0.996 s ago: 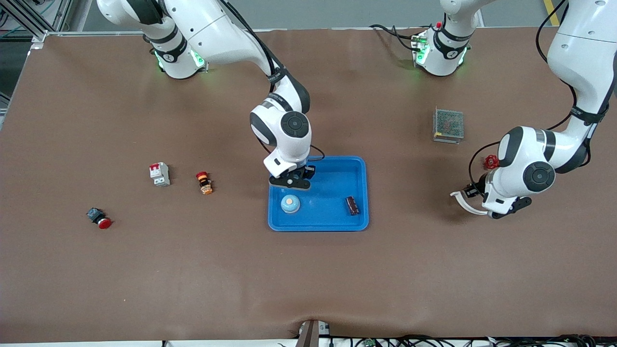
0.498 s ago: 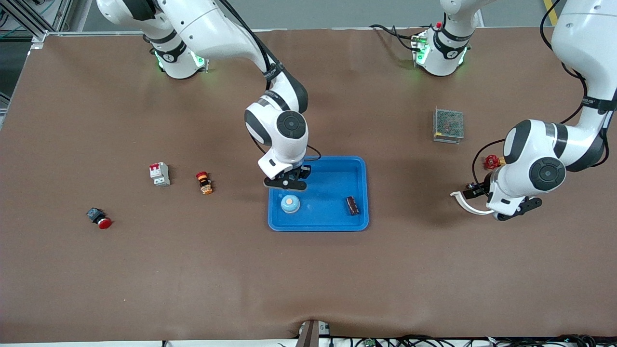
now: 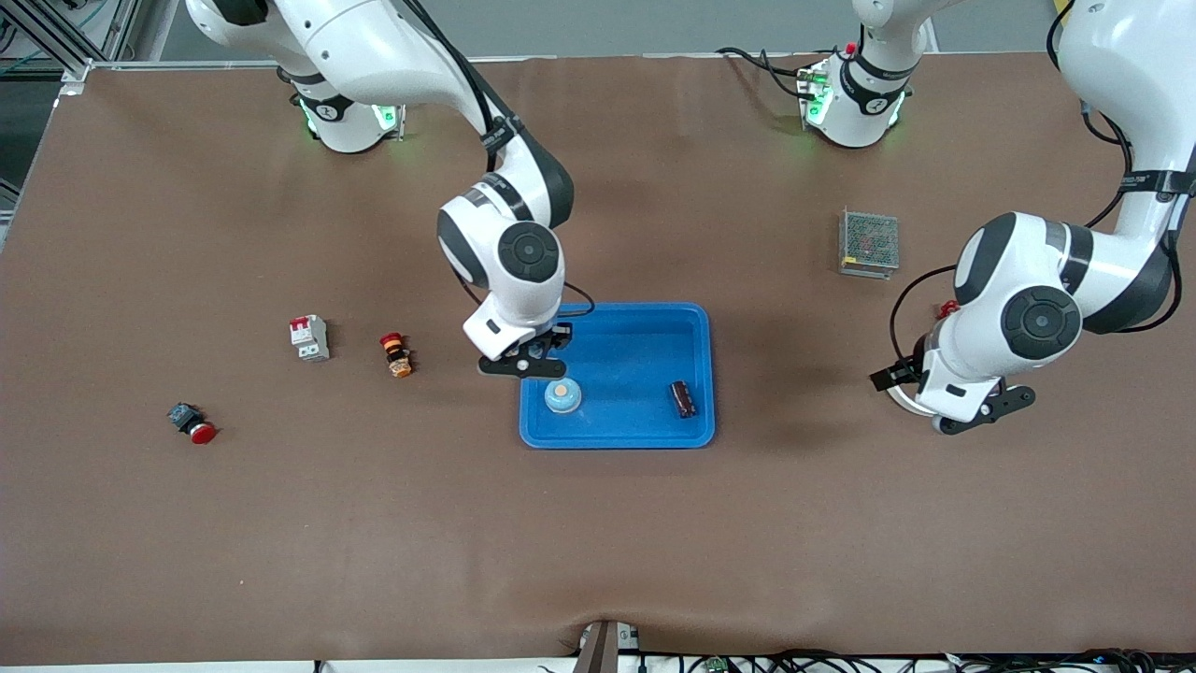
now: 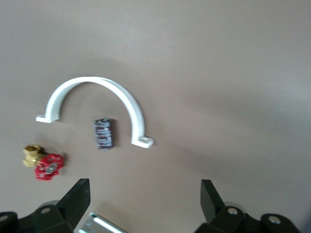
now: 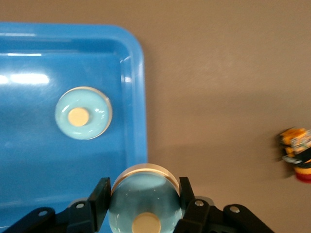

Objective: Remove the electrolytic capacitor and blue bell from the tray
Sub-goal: 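Carry the bell with the right gripper while the left gripper reaches the tray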

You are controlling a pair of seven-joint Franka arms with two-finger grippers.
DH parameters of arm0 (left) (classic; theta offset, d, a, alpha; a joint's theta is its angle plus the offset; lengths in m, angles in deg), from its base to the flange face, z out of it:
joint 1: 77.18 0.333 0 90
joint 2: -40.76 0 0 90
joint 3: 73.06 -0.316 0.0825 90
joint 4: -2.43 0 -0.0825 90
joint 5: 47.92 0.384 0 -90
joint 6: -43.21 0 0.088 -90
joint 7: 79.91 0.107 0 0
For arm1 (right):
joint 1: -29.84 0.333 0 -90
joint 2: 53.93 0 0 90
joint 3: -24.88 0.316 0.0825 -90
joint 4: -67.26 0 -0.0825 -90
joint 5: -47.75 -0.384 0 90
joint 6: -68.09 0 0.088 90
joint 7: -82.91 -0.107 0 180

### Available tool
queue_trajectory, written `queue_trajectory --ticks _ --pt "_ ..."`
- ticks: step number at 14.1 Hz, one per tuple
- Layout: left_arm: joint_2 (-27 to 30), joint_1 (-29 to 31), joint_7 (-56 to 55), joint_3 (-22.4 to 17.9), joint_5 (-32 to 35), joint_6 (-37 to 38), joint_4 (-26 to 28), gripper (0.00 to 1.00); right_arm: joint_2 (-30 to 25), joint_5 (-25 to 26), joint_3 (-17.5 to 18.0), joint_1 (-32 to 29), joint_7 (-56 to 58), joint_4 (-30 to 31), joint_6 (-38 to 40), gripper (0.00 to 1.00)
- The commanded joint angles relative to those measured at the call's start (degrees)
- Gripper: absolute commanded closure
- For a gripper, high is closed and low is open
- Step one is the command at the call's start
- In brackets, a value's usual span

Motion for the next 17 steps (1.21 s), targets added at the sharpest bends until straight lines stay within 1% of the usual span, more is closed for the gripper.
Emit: queue_trajectory --ticks 1,6,9,11,14,17 --pt "-2.8 -3.9 -3.5 0.2 -1.7 1.4 -4.8 0.0 -2.5 0.5 0.8 -2.8 4.5 2.4 0.7 1.0" --pt "-4.4 -8.9 -8.9 0.2 -1.8 1.3 -7.3 0.0 -6.8 0.5 0.7 -6.5 10.3 7.3 0.1 1.0" --pt "-7.8 -14.0 -15.4 0.2 -1.5 1.2 -9.8 0.0 -9.8 0.5 0.7 -8.4 13.6 10.1 0.2 1.0" --pt "-9.5 -16.9 -19.1 0.0 -1.1 0.7 -10.5 0.0 -12.4 0.5 0.7 -10.1 15.6 12.0 0.6 1.0" --pt "-12.7 -20.4 -23.1 -0.3 -0.9 -0.3 -13.1 0.0 -16.0 0.5 0.7 -12.3 18.0 15.5 0.3 1.0" --pt "-14.0 -24.0 -27.1 -3.2 -1.0 -3.9 -13.9 0.0 -19.1 0.7 0.6 -13.8 20.0 19.5 -1.2 1.0"
